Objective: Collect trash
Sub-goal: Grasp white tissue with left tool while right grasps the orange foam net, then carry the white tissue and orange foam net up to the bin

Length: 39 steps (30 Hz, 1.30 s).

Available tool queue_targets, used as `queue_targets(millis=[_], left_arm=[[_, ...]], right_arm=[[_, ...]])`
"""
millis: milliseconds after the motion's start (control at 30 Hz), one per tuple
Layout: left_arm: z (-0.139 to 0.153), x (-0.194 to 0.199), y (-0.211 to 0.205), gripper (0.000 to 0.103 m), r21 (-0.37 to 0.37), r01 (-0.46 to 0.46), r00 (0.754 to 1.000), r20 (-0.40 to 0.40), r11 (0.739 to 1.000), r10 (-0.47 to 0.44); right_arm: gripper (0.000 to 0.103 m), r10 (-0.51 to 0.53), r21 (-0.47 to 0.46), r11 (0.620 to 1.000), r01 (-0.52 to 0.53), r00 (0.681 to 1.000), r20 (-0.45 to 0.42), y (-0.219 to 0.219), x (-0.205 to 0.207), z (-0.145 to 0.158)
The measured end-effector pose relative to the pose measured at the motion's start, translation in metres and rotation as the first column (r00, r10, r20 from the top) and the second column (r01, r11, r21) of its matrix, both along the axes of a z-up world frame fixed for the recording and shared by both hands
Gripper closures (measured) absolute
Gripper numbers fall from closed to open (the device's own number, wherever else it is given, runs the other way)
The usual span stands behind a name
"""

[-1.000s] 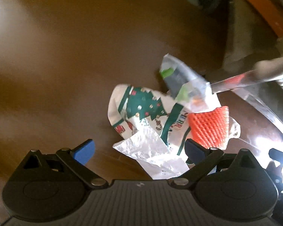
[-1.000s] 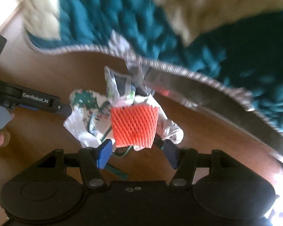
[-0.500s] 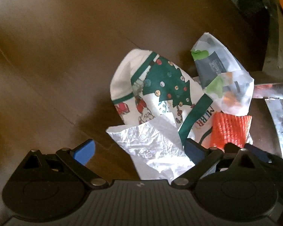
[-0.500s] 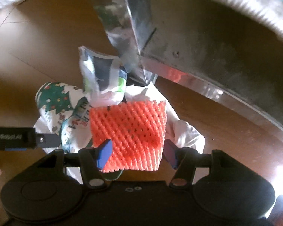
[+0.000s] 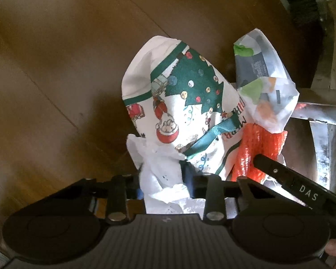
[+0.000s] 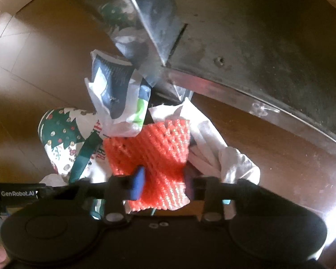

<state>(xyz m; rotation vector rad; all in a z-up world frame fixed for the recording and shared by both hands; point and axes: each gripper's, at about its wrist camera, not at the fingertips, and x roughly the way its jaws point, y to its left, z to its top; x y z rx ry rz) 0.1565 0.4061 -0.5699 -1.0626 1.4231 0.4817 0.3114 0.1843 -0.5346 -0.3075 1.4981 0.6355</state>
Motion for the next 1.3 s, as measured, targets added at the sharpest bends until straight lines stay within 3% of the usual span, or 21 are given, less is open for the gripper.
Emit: queue_targets(millis=[100, 400, 500, 733, 1067, 1300], left_arm=[[0.004, -0.008, -0.002, 0.086, 0.001, 0.002, 1.000, -0.015, 1.000, -0.002], [0.049, -0.031, -0.006, 0.095, 0.054, 0.012, 1.000, 0.021, 0.998, -0.013], [0.077, -0.038, -0.001, 0.096, 0.084, 0.013, 0.999, 0.047, 0.996, -0.017], [0.162, -0.021, 0.007, 0.095, 0.179, 0.032, 0.982, 0.179, 0.983, -0.064], [0.306, 0.012, -0.012, 0.095, 0.365, 0.073, 0.910, 0.357, 0.928, -0.212], [0.398, 0.017, -0.044, 0.095, 0.435, 0.093, 0.846, 0.440, 0.896, -0.301]], right_arm=[[0.085, 0.007, 0.007, 1.000, -0.007, 1.000, 0.002, -0.003, -0.002, 0.009], [0.086, 0.108, 0.034, 0.993, -0.110, 0.992, 0.064, -0.021, -0.027, 0.070], [0.086, 0.141, 0.056, 0.988, -0.147, 0.985, 0.102, -0.031, -0.035, 0.105], [0.086, 0.098, 0.128, 0.984, -0.124, 0.976, 0.192, -0.056, -0.048, 0.202], [0.086, 0.023, 0.179, 0.979, -0.093, 0.934, 0.356, -0.103, -0.078, 0.350], [0.087, -0.023, 0.212, 0.974, -0.081, 0.895, 0.445, -0.149, -0.101, 0.438]])
